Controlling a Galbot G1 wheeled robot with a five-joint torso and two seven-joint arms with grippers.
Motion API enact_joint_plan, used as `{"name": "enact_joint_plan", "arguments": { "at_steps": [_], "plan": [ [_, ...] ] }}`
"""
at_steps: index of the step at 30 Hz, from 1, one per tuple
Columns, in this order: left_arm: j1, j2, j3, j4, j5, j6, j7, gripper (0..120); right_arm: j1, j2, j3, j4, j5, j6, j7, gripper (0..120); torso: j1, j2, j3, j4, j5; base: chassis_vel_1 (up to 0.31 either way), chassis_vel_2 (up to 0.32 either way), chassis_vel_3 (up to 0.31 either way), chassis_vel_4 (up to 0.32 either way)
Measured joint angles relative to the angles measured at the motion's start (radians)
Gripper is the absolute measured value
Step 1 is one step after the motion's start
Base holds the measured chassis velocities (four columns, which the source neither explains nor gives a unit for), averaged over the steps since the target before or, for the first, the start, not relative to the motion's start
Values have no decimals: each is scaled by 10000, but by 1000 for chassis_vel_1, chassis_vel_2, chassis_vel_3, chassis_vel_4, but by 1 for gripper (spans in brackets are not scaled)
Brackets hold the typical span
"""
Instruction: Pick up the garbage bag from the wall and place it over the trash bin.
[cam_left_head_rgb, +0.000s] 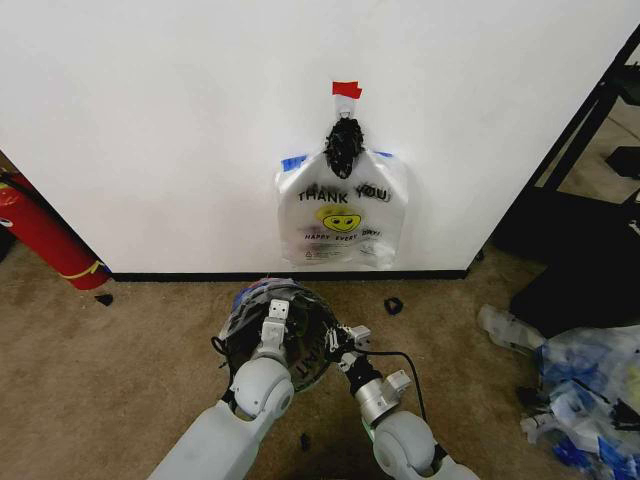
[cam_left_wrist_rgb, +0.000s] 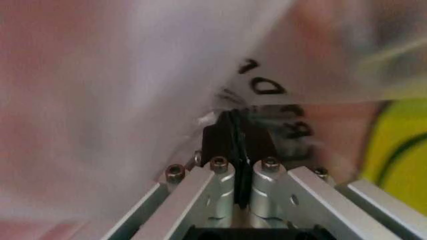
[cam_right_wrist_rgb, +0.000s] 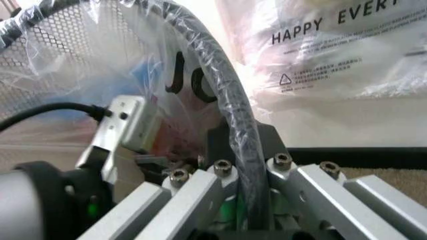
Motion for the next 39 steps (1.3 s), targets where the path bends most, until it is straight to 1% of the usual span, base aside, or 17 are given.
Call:
{"name": "enact_joint_plan", "arguments": {
  "at_steps": [5, 12, 16, 18, 21, 23, 24, 29, 30, 31, 34, 38, 39],
  "plan": [
    [-225, -50, 52, 353, -11, -53, 218, 0, -129, -255, 177, 236, -55, -15, -32, 0, 0, 0, 0, 0, 0, 0, 0, 0, 0],
    [-661, -301, 356, 1189, -58, -330, 418, 0, -369, -458, 388, 516, -164, -32, -23, 0, 0, 0, 0, -1, 0, 0, 0, 0, 0],
    [-719, -352, 502, 1248, -112, -367, 441, 0, -395, -475, 491, 535, -386, -5, -25, 0, 0, 0, 0, -1, 0, 0, 0, 0, 0],
    [-679, -338, 567, 1106, -150, -390, 464, 0, -389, -481, 553, 530, -499, 35, -38, 0, 0, 0, 0, -1, 0, 0, 0, 0, 0],
    [-467, -250, 640, 660, -166, -463, 567, 0, -289, -463, 637, 355, -565, 110, -47, 0, 0, 0, -1, -1, 0, 0, 0, 0, 0],
    [-232, -112, 697, 222, -166, -534, 681, 0, -120, -370, 725, 8, -720, 289, -79, 0, 0, 0, -1, 2, 0, 0, 0, 0, 0],
    [-232, -112, 697, 222, -166, -534, 681, 0, -120, -370, 725, 8, -720, 289, -79, 0, 0, 0, -1, 2, 0, 0, 0, 0, 0],
    [86, 248, 681, -544, -222, -484, 907, 0, 78, -163, 876, -810, -1652, 1059, -590, 0, 0, 0, -1, 0, 0, 0, 0, 0, 0],
    [86, 248, 681, -544, -222, -484, 907, 0, 78, -163, 876, -810, -1652, 1059, -590, 0, 0, 0, -1, 0, 0, 0, 0, 0, 0],
    [171, 322, 658, -717, -309, -382, 938, 0, 111, -116, 904, -948, -1788, 1205, -664, 0, 0, 0, -1, 0, -1, 0, 0, 0, 0],
    [489, 526, 631, -1424, -931, 261, 982, 0, 241, 14, 972, -1275, -2018, 1653, -809, 0, 0, 0, -1, 1, 0, 0, 0, 0, 0],
    [633, 569, 628, -1737, -1286, 738, 985, 0, 324, 94, 1072, -1480, -2219, 2026, -953, 0, -1, 0, -1, 1, -1, 0, 0, 0, 0],
    [705, 577, 623, -1891, -1467, 1106, 987, 0, 344, 115, 1117, -1527, -2318, 2238, -1059, 0, 0, 0, -1, 0, -1, 0, 0, 0, 0]
  ]
}}
